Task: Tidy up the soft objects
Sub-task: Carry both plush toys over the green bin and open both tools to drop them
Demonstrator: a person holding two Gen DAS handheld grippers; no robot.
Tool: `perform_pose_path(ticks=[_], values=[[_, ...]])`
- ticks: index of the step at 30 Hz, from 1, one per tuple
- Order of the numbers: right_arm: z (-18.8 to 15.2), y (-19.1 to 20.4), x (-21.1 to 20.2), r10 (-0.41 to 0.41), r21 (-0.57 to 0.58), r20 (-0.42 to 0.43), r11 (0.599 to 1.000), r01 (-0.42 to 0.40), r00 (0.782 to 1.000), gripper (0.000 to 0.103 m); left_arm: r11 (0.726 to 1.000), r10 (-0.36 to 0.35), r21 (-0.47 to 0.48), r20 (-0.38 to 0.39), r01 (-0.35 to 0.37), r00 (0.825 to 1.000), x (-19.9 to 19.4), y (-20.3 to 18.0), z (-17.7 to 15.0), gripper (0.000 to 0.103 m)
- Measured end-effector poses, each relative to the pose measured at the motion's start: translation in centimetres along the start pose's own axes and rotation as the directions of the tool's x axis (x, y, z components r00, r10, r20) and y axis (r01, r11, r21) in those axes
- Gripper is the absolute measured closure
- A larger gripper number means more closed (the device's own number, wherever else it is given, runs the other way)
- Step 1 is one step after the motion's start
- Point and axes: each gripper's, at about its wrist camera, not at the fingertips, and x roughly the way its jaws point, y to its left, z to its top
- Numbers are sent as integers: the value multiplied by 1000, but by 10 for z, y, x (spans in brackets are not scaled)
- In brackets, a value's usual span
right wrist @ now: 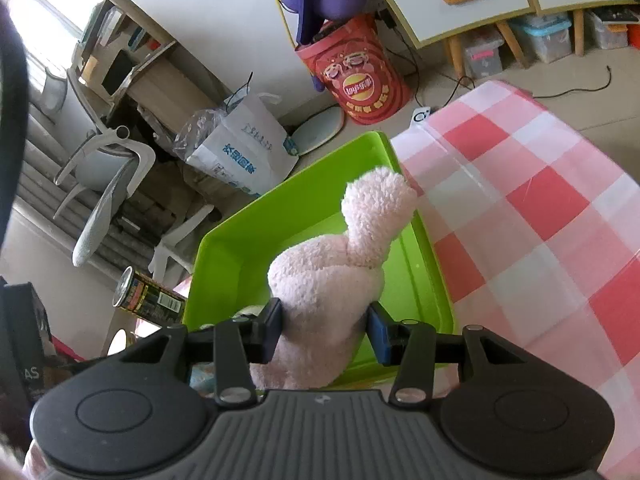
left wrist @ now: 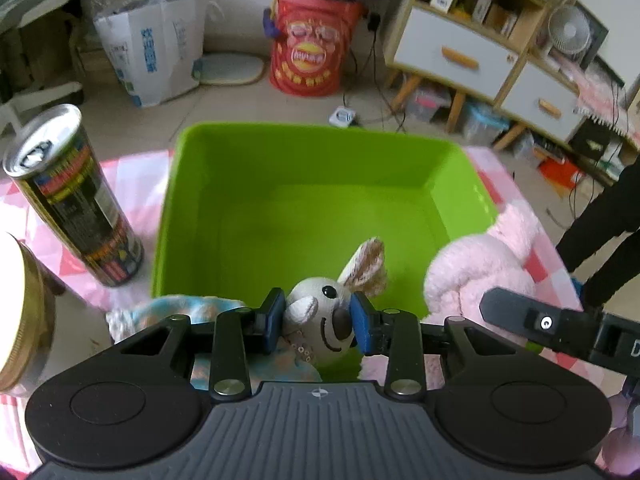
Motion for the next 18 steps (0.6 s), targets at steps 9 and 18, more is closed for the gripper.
perform_pose_path(ticks=[9, 18], values=[[-4, 8, -3, -26, -46, 8, 999, 27, 1000, 78, 995, -20, -93, 52, 25, 998, 3, 17, -7, 66], [0, 12, -19, 5, -20, 23, 1000, -4, 1000, 60, 998, -32, -45, 151, 39, 988, -34, 3, -7, 35]])
